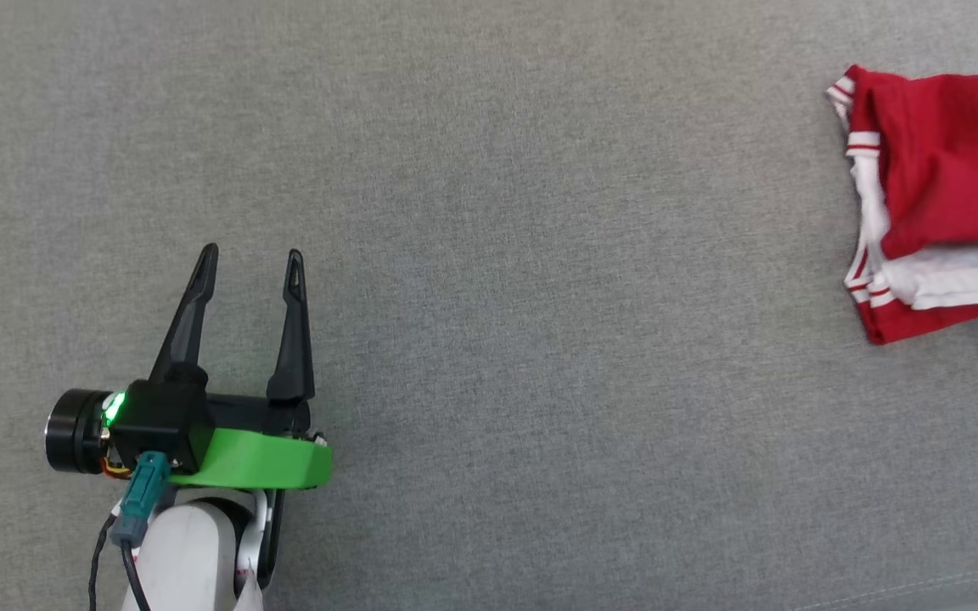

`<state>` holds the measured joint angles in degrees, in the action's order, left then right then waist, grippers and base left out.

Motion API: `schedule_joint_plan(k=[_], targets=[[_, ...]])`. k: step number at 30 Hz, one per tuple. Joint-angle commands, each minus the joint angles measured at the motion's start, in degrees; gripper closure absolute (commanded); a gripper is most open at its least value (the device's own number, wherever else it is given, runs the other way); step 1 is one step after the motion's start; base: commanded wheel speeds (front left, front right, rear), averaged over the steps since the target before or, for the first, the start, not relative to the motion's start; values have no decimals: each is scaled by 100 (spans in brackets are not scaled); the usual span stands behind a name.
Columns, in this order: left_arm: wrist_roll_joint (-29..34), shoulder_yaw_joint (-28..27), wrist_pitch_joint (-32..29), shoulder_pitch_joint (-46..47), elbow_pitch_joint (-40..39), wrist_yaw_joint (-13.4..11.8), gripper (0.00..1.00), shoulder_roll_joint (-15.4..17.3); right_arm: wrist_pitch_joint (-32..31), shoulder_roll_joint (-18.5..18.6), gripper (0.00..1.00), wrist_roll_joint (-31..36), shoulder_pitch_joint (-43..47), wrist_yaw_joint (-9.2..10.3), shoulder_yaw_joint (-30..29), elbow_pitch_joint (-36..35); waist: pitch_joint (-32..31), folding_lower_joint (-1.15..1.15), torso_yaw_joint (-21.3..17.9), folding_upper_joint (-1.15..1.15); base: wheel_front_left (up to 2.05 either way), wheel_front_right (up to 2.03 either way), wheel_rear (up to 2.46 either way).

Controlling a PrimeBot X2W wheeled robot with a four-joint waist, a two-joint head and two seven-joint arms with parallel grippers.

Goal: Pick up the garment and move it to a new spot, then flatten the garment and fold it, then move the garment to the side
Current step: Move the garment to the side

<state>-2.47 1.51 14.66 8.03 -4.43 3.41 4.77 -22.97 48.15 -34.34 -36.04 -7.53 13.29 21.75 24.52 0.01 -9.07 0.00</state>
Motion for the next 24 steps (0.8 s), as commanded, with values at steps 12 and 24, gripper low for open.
schedule_joint_plan(k=[12,24], targets=[[95,3,34,375,-194,89,0,38,327,-16,100,613,-754,4,-798,1302,930,-1,211,0,0,0,0],[9,48,34,177,-39,28,0,-67,1389,-154,0,1208,-593,4,-1316,2070,229,-1,417,0,0,0,0]])
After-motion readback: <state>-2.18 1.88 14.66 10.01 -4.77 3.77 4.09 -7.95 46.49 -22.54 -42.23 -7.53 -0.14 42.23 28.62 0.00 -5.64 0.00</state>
